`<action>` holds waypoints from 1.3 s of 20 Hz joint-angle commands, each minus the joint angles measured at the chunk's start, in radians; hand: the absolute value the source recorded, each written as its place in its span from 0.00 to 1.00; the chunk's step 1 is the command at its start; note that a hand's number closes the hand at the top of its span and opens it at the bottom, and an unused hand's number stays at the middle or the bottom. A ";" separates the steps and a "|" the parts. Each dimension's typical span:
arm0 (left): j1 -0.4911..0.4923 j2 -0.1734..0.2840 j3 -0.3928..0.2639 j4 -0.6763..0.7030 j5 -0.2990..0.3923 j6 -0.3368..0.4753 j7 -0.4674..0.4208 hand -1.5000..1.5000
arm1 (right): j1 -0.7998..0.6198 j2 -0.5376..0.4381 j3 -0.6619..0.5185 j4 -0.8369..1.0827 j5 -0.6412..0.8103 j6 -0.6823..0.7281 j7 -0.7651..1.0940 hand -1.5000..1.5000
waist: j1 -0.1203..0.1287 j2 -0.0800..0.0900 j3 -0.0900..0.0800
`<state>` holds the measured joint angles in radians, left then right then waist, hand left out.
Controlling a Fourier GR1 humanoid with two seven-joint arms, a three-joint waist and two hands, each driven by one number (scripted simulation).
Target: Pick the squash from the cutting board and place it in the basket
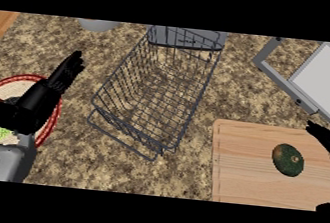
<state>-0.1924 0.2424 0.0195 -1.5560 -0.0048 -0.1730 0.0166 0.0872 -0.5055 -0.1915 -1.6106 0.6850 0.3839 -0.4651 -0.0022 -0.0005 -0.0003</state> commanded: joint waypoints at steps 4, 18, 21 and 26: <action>0.013 -0.025 -0.005 -0.032 -0.039 -0.004 0.019 0.50 | -0.010 -0.009 -0.023 0.003 0.076 0.012 0.004 0.00 | 0.001 0.000 0.000; 0.035 -0.016 0.058 0.071 -0.047 -0.073 -0.106 0.50 | -0.064 0.123 0.073 0.149 0.255 -0.131 0.045 0.00 | -0.001 0.001 0.000; 0.078 -0.080 -0.017 -0.093 -0.093 -0.017 0.017 0.50 | -0.143 0.138 0.087 0.207 0.291 -0.124 0.093 0.00 | 0.005 0.000 0.000; 0.026 -0.090 0.017 -0.017 -0.087 -0.022 -0.018 0.50 | -0.168 0.107 0.055 0.268 0.275 -0.082 0.050 0.00 | 0.002 0.000 0.000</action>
<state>-0.1455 0.1732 0.0381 -1.5861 -0.0842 -0.2025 -0.0100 -0.0389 -0.3880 -0.1240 -1.3769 0.9606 0.2663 -0.4195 0.0003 0.0000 0.0002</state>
